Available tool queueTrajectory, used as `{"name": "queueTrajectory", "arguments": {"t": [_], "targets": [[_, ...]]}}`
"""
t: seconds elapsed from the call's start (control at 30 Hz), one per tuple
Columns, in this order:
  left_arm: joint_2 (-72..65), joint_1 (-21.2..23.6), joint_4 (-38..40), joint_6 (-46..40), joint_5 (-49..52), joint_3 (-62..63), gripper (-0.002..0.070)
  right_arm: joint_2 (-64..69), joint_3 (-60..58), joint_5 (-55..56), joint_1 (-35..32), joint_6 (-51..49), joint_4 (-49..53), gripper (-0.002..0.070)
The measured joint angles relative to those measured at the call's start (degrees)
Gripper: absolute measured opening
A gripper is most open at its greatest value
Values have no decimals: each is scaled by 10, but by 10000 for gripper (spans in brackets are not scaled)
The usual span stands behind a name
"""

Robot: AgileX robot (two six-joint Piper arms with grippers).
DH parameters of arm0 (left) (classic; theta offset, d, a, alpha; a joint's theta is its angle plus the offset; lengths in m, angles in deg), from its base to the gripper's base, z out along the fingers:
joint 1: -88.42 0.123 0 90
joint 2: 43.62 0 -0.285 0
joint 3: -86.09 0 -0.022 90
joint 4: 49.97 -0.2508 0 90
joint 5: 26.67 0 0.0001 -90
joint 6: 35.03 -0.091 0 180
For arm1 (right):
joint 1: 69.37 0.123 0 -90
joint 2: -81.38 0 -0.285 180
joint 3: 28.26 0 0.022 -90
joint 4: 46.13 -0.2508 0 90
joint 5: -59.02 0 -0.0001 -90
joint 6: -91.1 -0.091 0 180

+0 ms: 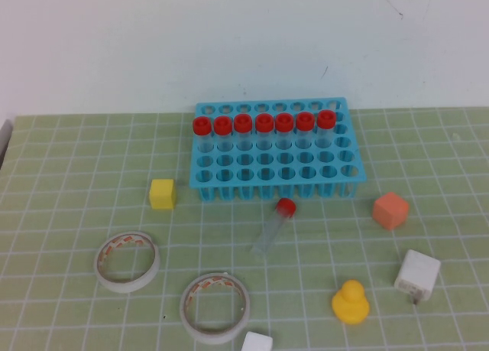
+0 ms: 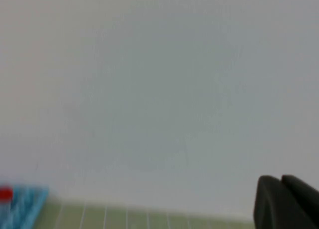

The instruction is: Place the test tubes

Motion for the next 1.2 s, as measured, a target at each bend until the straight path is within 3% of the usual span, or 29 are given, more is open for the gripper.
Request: {"name": "queueTrajectory", "arguments": {"t": [0.3, 0.5, 0.7, 0.97, 1.2], "targets": [[-47, 1, -1, 27, 19, -30, -1, 205, 47, -142, 13, 55, -65, -1], [-82, 1, 25, 90, 93, -55, -1, 366, 69, -171, 13, 168, -182, -1], [-133, 1, 49, 124, 99, -57, -1, 569, 141, -196, 32, 205, -207, -1], [-228, 1, 105, 128, 107, -51, -1, 750, 269, -195, 220, 174, -225, -1], [-232, 1, 104, 27, 218, 22, -1, 861, 367, -148, 336, 137, -227, -1]]}}
